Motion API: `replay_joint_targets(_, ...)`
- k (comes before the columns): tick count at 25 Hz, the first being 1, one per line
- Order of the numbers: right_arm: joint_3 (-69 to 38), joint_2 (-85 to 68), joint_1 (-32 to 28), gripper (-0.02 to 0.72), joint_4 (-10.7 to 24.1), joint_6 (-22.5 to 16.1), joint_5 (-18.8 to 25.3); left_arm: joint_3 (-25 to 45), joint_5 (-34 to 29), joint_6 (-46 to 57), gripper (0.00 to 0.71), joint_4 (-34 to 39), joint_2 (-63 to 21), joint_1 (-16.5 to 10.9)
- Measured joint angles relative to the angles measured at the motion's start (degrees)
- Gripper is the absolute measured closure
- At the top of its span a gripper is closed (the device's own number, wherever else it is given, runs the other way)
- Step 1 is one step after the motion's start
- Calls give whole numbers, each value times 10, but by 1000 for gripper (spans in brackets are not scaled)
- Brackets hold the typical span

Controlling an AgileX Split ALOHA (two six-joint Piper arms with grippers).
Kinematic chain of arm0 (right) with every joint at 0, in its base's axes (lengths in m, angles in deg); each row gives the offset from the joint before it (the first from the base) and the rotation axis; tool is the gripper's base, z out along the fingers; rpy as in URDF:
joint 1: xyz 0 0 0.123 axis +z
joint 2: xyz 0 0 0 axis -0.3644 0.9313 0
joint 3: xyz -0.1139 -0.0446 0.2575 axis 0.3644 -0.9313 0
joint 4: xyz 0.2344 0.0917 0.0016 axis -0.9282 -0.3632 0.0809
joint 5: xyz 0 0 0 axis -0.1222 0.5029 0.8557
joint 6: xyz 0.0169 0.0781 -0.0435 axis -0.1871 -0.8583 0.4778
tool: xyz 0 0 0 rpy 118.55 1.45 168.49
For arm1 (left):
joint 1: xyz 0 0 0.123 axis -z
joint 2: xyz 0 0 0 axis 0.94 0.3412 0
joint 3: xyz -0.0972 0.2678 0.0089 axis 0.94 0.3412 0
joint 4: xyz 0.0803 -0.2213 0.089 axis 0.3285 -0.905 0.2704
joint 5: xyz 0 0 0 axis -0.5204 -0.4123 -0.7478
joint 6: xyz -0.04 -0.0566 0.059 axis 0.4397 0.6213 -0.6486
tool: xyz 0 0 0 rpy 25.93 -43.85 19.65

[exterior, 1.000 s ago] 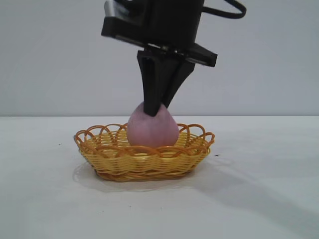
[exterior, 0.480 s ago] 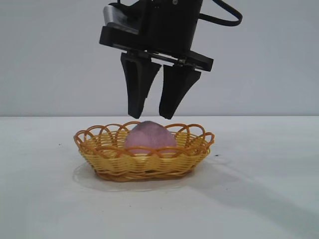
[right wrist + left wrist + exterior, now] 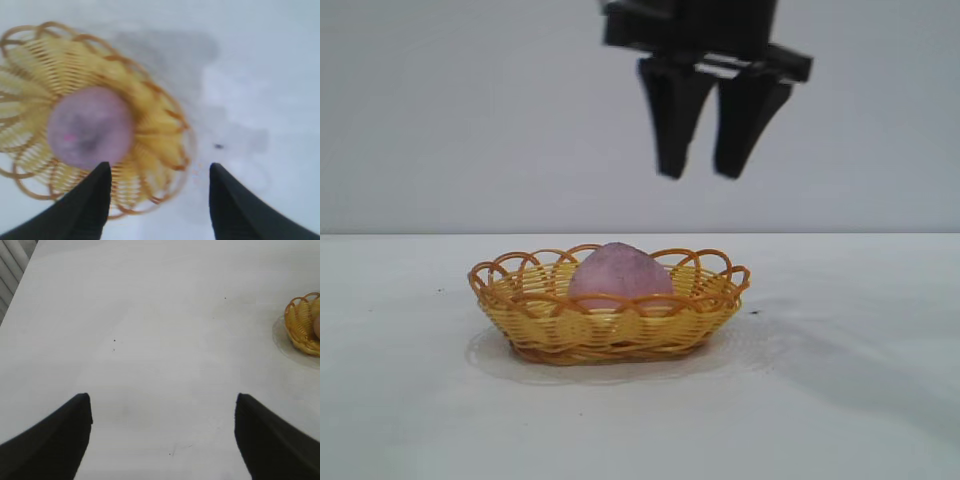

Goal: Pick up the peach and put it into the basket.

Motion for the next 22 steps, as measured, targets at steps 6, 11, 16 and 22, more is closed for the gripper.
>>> replay_joint_targets(6, 0, 0, -97, 351, 5, -9, 14, 0, 0, 0, 193, 0, 0, 0)
replay_joint_targets(11, 0, -1, -150, 351, 5, -11, 35, 0, 0, 0, 193, 0, 0, 0)
replay_joint_targets(16, 0, -38, -161, 351, 5, -12, 47, 0, 0, 0, 193, 0, 0, 0)
replay_joint_targets(22, 0, -120, -161, 351, 4, -13, 85, 0, 0, 0, 193, 0, 0, 0)
